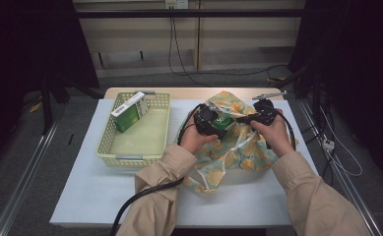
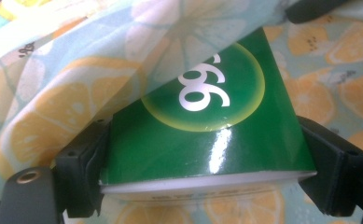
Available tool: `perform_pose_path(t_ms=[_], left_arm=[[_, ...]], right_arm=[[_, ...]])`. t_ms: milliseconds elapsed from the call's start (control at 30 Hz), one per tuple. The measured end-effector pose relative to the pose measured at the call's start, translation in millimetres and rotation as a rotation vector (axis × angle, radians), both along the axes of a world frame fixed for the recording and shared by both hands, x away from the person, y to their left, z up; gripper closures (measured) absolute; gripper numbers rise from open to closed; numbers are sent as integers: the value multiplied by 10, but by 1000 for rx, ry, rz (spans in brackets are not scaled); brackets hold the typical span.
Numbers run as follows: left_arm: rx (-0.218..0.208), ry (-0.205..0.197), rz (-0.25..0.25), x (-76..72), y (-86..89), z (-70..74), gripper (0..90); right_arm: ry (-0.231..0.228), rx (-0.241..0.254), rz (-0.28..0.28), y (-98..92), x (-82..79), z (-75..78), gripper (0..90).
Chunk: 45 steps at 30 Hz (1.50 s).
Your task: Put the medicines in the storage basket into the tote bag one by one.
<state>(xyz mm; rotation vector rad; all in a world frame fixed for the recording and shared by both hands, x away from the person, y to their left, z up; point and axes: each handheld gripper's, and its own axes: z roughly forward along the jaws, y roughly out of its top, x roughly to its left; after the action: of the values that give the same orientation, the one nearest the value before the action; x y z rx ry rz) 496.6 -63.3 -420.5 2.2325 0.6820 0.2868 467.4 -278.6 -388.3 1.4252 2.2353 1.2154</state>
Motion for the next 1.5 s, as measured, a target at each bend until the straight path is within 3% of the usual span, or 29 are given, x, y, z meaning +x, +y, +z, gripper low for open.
perform_pose_path(t_ms=[233, 500, 567, 667, 867, 933, 1200, 1500], left_arm=[[-5, 52, -8, -46, 54, 99, 95], [39, 68, -31, -192, 211, 317, 84], [29, 73, -37, -230, 243, 371, 86], [37, 79, -57, -302, 268, 456, 93], [7, 98, -131, -451, 395, 613, 97], [-2, 83, -140, -493, 468, 670, 102], [-12, 42, -108, -518, 832, 849, 100], [-13, 37, -25, -344, 1256, 842, 92]], right_arm=[[6, -5, 5, 13, 5, 3, 898], [-9, -10, 4, 36, 1, 105, 899], [-11, -17, 3, 42, 0, 129, 899], [-14, -16, 1, 50, -1, 146, 899], [-7, -22, 0, 63, -9, 133, 899], [-8, -23, 1, 68, -8, 133, 899], [-8, -27, 6, 102, -15, 132, 899], [-11, -32, 21, 128, -55, 152, 899]])
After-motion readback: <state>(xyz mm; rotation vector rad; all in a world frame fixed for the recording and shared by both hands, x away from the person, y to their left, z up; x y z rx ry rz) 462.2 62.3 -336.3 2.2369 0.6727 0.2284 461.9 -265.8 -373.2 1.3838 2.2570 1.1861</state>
